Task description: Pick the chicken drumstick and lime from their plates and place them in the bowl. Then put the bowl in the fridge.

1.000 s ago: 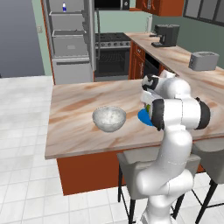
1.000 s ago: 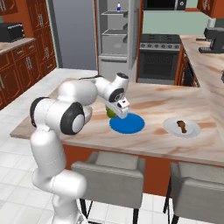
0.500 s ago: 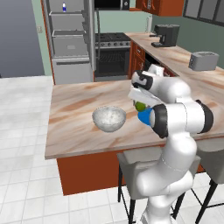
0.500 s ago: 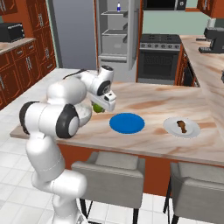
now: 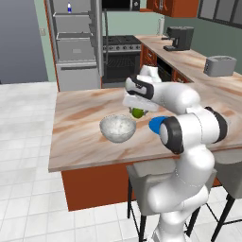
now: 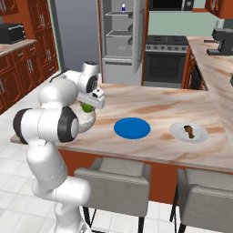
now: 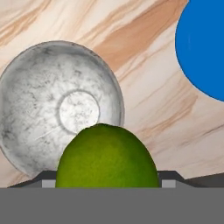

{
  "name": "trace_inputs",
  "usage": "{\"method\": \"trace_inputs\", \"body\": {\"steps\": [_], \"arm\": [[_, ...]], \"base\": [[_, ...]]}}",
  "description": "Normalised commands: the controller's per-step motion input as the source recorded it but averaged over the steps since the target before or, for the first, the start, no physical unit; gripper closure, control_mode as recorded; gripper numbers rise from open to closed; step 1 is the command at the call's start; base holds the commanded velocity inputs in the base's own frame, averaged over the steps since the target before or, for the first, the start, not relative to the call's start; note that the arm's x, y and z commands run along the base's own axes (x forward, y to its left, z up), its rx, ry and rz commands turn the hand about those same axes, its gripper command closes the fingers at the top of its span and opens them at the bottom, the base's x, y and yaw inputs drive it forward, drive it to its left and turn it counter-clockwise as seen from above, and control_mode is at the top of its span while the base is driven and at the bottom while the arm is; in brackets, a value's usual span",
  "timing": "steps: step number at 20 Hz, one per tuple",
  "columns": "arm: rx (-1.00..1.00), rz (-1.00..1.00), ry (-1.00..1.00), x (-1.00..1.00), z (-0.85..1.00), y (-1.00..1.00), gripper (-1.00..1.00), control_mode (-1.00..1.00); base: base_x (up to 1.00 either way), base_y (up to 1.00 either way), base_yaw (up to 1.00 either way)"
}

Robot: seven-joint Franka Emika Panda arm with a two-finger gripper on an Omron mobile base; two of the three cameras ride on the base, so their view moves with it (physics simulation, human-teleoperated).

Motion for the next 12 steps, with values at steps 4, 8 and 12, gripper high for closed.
{"method": "trace_inputs", "body": {"steps": [4,8,12], "arm": [[-0.06,0.02,0.04,0.00,0.01,0.56,1.00,-1.00],[-0.13,0.00,0.00,0.05,-0.23,0.49,1.00,-1.00],[-0.23,-0.05,0.00,0.11,-0.26,0.37,1.00,-1.00]], "base": [[0.00,0.00,0.00],[0.00,0.00,0.00],[0.00,0.00,0.00]]}}
